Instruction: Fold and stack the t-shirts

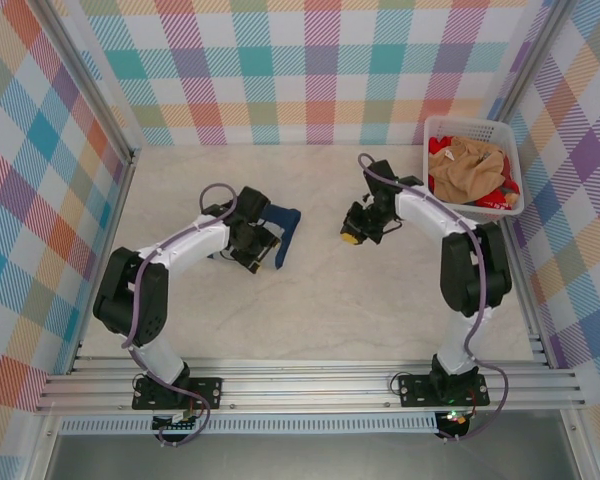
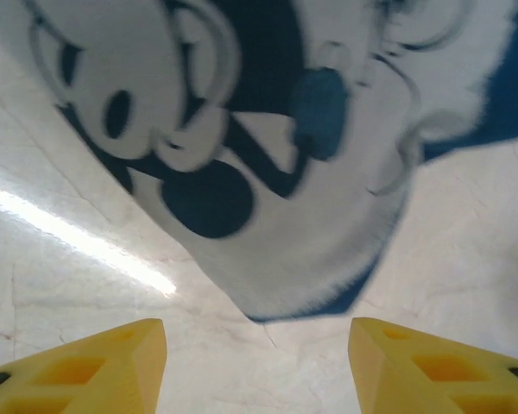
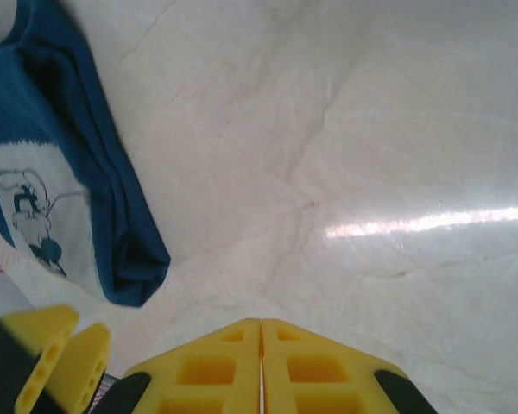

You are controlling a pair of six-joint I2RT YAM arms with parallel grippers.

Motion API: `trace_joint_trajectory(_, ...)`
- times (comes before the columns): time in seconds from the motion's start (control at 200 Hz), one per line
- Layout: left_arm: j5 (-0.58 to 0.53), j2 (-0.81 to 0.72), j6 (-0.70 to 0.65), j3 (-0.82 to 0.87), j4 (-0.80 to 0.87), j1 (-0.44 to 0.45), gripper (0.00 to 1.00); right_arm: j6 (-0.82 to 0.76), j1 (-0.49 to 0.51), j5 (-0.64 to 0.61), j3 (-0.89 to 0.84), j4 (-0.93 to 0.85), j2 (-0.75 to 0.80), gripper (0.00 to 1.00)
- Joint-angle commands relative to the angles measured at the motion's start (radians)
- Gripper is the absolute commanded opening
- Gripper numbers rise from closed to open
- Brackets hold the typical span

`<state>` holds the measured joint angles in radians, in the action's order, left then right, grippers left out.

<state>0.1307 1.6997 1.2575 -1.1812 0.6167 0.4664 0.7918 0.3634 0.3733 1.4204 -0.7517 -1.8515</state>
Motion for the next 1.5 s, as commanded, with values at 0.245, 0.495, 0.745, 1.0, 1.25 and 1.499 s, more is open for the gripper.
trace_joint_trajectory(0.245,-0.006,0.123,0.25,0.018,-0.235,0.03,0.59,-0.024,0.014,0.032,-0.119,0.021,0.147,0.08)
trace_joint_trajectory(0.495,-0.047,0.212,0.332,-0.008,-0.246,0.027,0.56,-0.022,0.014,0.03,-0.133,0.009,0.169,0.07)
trace_joint_trajectory(0.745,-0.131,0.277,0.301,-0.103,-0.144,-0.098,0.54,-0.022,0.013,0.024,-0.154,-0.005,0.188,0.07)
trace_joint_trajectory(1.0,-0.057,0.383,0.091,-0.24,-0.133,-0.368,0.53,-0.023,-0.001,0.013,-0.204,-0.027,0.248,0.07)
trace_joint_trajectory(1.25,0.027,0.569,0.026,-0.456,-0.13,-0.516,0.52,-0.012,-0.012,0.006,-0.241,-0.037,0.283,0.07)
trace_joint_trajectory(1.499,0.126,0.698,-0.038,-0.694,-0.103,-0.566,0.55,-0.014,-0.021,0.006,-0.247,-0.046,0.294,0.07)
